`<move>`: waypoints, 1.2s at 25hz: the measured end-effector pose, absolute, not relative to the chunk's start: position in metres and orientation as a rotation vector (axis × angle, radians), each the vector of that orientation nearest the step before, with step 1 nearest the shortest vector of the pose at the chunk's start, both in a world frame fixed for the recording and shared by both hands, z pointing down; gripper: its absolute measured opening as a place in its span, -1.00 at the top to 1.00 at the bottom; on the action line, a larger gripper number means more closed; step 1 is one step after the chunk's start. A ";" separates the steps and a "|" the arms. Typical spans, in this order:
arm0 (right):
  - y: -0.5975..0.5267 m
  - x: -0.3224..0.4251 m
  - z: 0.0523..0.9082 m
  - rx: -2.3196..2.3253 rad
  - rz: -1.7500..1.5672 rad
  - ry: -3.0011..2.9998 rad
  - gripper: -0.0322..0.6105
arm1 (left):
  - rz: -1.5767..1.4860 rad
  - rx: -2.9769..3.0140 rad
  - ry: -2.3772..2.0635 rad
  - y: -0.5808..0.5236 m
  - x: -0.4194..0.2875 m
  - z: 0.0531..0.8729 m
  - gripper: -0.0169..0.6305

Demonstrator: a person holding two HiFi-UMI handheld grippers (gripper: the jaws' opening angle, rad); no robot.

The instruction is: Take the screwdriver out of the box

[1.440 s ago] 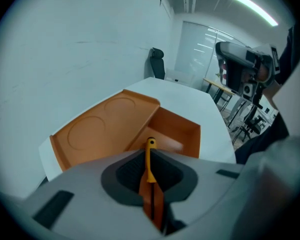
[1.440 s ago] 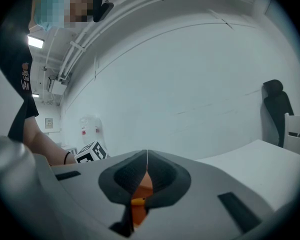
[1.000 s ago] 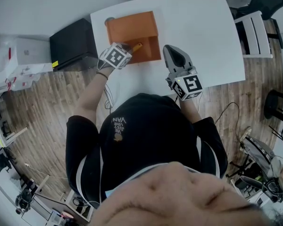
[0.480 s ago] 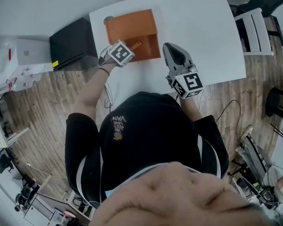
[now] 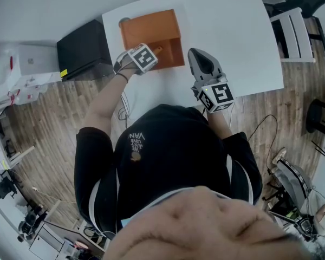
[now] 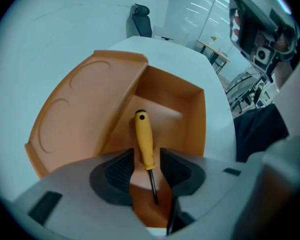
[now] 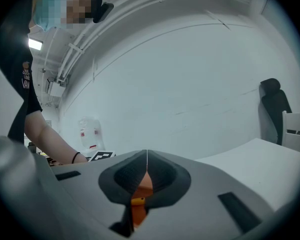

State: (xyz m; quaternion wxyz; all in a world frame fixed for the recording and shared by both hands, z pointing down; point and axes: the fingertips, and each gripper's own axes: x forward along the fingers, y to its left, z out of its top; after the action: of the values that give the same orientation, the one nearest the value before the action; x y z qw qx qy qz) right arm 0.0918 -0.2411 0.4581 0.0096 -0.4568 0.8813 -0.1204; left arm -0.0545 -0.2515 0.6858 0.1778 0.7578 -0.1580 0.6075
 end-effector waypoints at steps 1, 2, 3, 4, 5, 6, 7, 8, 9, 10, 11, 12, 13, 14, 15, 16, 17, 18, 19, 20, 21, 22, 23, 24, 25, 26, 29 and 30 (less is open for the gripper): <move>-0.241 0.093 0.458 -1.428 -0.378 2.749 0.86 | 1.741 2.129 -0.438 -0.250 -0.055 0.689 0.52; -0.241 0.094 0.458 -1.430 -0.380 2.747 0.86 | 1.769 2.119 -0.434 -0.251 -0.055 0.691 0.52; -0.242 0.094 0.458 -1.431 -0.381 2.745 0.86 | 1.797 2.110 -0.432 -0.251 -0.055 0.693 0.52; -0.242 0.095 0.458 -1.432 -0.382 2.743 0.86 | 1.824 2.100 -0.431 -0.251 -0.056 0.695 0.52; -0.242 0.095 0.459 -1.433 -0.382 2.742 0.86 | 1.844 2.088 -0.433 -0.250 -0.057 0.697 0.52; -0.242 0.095 0.459 -1.434 -0.381 2.740 0.86 | 1.857 2.074 -0.438 -0.249 -0.058 0.699 0.52; -0.241 0.096 0.459 -1.436 -0.381 2.737 0.86 | 1.866 2.058 -0.444 -0.248 -0.059 0.701 0.52; -0.241 0.096 0.459 -1.439 -0.381 2.734 0.86 | 1.872 2.042 -0.449 -0.247 -0.061 0.703 0.52; -0.241 0.096 0.459 -1.441 -0.380 2.733 0.86 | 1.875 2.027 -0.452 -0.246 -0.063 0.705 0.52; -0.241 0.097 0.459 -1.443 -0.380 2.731 0.86 | 1.874 2.019 -0.456 -0.245 -0.064 0.706 0.52; -0.241 0.097 0.459 -1.444 -0.380 2.730 0.86 | 1.871 2.017 -0.462 -0.245 -0.065 0.708 0.52; -0.241 0.097 0.459 -1.444 -0.381 2.729 0.86 | 1.866 2.017 -0.469 -0.245 -0.066 0.708 0.52; -0.241 0.098 0.459 -1.443 -0.382 2.728 0.86 | 1.864 2.017 -0.475 -0.245 -0.066 0.709 0.52; -0.241 0.098 0.459 -1.442 -0.382 2.729 0.86 | 1.864 2.016 -0.478 -0.245 -0.067 0.709 0.52; -0.241 0.099 0.459 -1.441 -0.383 2.729 0.86 | 1.865 2.015 -0.481 -0.245 -0.067 0.709 0.52; -0.241 0.099 0.459 -1.441 -0.383 2.731 0.86 | 1.867 2.015 -0.483 -0.246 -0.066 0.708 0.52; -0.240 0.098 0.460 -1.440 -0.383 2.731 0.86 | 1.873 2.015 -0.485 -0.246 -0.066 0.708 0.52; -0.240 0.098 0.460 -1.439 -0.385 2.731 0.86 | 1.884 2.014 -0.485 -0.246 -0.066 0.708 0.52; -0.240 0.097 0.460 -1.437 -0.388 2.731 0.86 | 1.899 2.011 -0.482 -0.246 -0.065 0.709 0.52; -0.240 0.096 0.460 -1.436 -0.390 2.732 0.86 | 1.913 2.009 -0.478 -0.246 -0.065 0.709 0.52; -0.240 0.096 0.460 -1.434 -0.390 2.733 0.86 | 1.923 2.007 -0.474 -0.246 -0.065 0.709 0.52; -0.241 0.095 0.460 -1.432 -0.391 2.734 0.86 | 1.927 2.005 -0.473 -0.246 -0.066 0.710 0.52; -0.241 0.095 0.460 -1.429 -0.391 2.735 0.86 | 1.927 2.003 -0.475 -0.246 -0.066 0.710 0.52; -0.241 0.095 0.461 -1.428 -0.391 2.736 0.86 | 1.925 2.001 -0.479 -0.246 -0.066 0.710 0.52; -0.241 0.096 0.461 -1.426 -0.391 2.736 0.86 | 1.925 2.001 -0.484 -0.246 -0.066 0.710 0.53; -0.240 0.096 0.461 -1.425 -0.392 2.736 0.86 | 1.925 2.002 -0.489 -0.246 -0.066 0.710 0.55; -0.240 0.095 0.463 -1.423 -0.398 2.737 0.86 | 1.933 2.008 -0.498 -0.245 -0.066 0.710 0.60; -0.240 0.095 0.463 -1.422 -0.400 2.737 0.86 | 1.936 2.010 -0.499 -0.245 -0.065 0.710 0.63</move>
State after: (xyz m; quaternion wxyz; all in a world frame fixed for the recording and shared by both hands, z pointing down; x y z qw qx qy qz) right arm 0.0946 -0.2400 0.4632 0.0156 -0.4570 0.8800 -0.1287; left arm -0.0654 -0.2448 0.7102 0.1526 0.7007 -0.1741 0.6749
